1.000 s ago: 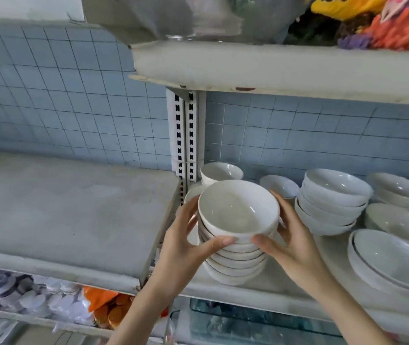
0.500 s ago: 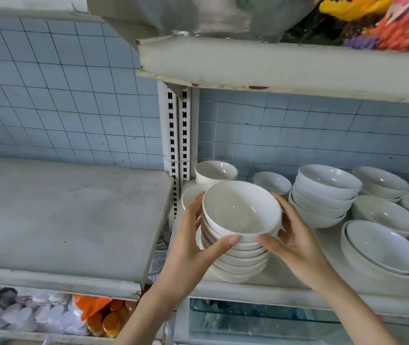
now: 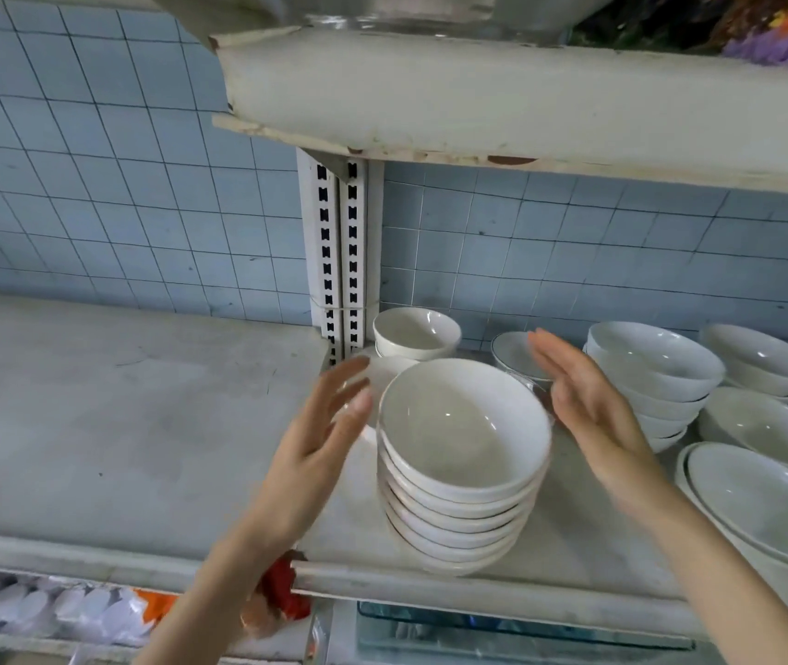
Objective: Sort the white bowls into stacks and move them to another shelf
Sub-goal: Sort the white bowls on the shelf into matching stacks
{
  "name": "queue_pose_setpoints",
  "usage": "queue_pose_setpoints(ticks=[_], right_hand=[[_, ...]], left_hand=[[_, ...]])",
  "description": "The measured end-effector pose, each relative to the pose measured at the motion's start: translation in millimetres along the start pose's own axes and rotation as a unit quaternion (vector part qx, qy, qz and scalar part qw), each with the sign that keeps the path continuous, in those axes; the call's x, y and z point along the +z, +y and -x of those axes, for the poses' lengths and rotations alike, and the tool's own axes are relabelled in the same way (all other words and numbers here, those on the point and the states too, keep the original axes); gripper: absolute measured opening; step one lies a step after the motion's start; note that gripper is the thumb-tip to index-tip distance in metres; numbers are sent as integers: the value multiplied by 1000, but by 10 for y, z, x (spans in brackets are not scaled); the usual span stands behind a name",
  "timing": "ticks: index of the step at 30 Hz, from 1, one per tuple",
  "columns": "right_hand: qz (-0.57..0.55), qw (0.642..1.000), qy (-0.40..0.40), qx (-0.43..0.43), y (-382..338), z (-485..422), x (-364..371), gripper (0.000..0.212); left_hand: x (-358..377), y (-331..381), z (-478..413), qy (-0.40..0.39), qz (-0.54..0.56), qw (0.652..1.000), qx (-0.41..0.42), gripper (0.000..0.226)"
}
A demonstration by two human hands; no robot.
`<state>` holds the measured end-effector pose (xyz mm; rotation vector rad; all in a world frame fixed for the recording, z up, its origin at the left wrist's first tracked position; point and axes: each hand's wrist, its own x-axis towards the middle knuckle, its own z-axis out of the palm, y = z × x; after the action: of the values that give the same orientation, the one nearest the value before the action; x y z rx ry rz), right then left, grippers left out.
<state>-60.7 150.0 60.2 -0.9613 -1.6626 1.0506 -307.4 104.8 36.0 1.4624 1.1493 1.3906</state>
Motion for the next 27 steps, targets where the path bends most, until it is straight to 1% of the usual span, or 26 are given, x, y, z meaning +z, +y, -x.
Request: queue_pose_setpoints(ticks=[2,3,5,8,9,10,12,13,14,15,16,19,21,22,25,27], right_hand=[[1,1000,8,13,74,-205,-44,89],[-1,1000,9,24,132,-316,-56,79],[14,999,-3,45,249,-543,-43,65],[77,993,-31,83,469,-863,-1,63],[98,989,-44,97,545,-956,13,66],[121,985,-59,109,624,-1044,21,74],[171,972,-95,128,747,-1184,36,101],[194,965,-113,135,788,-1244,43,109],[218,958,-127,139,818,-1304,53,110],[240,951,-134,139,848,-1357,62,106],[255,947,-138,137,870,-1405,75,101],[252,946,-143,142,901,-1504,128,82],[233,950,-141,153,944,-1530,158,81],[223,953,-135,153,960,-1536,171,81],[204,963,-104,143,979,-1552,208,76],[191,967,-89,143,1005,-1561,215,73]], left_hand=[[-79,-36,-234,10,-25,1000,-16,52],[-114,-56,-362,9,-41,999,-27,52],[-160,-109,-621,3,-82,996,-44,56],[-209,-315,-976,-6,-159,985,-69,57],[-209,-393,-1077,-14,-185,979,-83,58],[-200,-470,-1169,-25,-209,973,-101,63],[-160,-600,-1320,-54,-243,959,-134,72],[-135,-653,-1378,-69,-254,954,-144,71],[-108,-704,-1432,-84,-262,950,-149,68],[-88,-743,-1478,-99,-266,946,-154,68],[-71,-761,-1515,-113,-262,945,-161,73],[-54,-795,-1628,-106,-213,953,-190,104],[-96,-934,-1711,-97,-177,960,-193,116],[-101,-964,-1728,-93,-168,962,-193,117],[-45,-910,-1708,-82,-140,970,-184,107],[-11,-869,-1689,-68,-124,973,-183,103]])
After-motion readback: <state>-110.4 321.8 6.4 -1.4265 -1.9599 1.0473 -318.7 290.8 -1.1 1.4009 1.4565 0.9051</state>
